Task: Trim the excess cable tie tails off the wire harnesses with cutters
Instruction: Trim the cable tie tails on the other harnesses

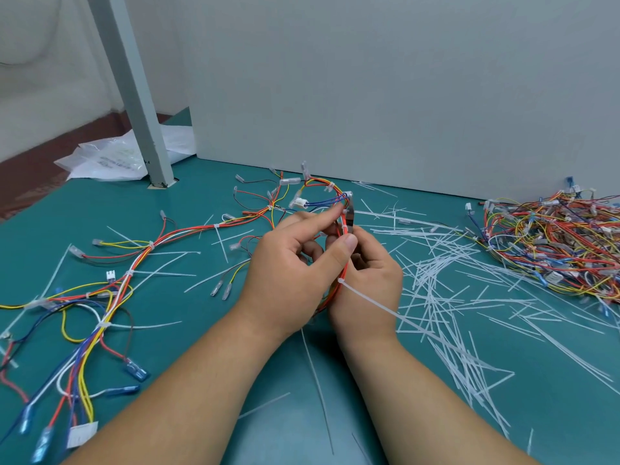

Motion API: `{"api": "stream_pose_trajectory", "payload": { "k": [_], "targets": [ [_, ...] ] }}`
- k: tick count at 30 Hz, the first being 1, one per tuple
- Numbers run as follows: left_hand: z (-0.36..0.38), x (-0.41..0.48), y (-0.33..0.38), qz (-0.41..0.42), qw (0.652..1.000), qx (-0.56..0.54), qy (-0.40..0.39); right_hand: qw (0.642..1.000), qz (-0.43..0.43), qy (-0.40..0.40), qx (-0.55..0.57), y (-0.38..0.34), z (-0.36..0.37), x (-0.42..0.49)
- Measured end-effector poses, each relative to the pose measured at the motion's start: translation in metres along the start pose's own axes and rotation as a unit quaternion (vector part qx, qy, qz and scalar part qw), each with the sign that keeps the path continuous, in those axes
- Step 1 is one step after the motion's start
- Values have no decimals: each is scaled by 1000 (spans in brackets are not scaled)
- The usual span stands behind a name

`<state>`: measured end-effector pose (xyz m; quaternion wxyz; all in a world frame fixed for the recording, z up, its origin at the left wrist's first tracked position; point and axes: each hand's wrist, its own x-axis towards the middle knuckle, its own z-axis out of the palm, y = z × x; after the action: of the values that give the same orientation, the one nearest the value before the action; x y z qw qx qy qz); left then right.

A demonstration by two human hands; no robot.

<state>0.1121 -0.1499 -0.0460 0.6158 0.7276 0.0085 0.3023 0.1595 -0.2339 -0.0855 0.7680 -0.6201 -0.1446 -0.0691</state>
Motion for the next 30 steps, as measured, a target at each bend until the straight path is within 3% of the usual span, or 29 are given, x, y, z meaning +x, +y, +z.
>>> {"api": "stream_pose_trajectory", "payload": {
  "k": [30],
  "targets": [
    [0,0,1,-4,1000,-1,1,1000,-2,6,3,-6,1,-2]
  ]
}}
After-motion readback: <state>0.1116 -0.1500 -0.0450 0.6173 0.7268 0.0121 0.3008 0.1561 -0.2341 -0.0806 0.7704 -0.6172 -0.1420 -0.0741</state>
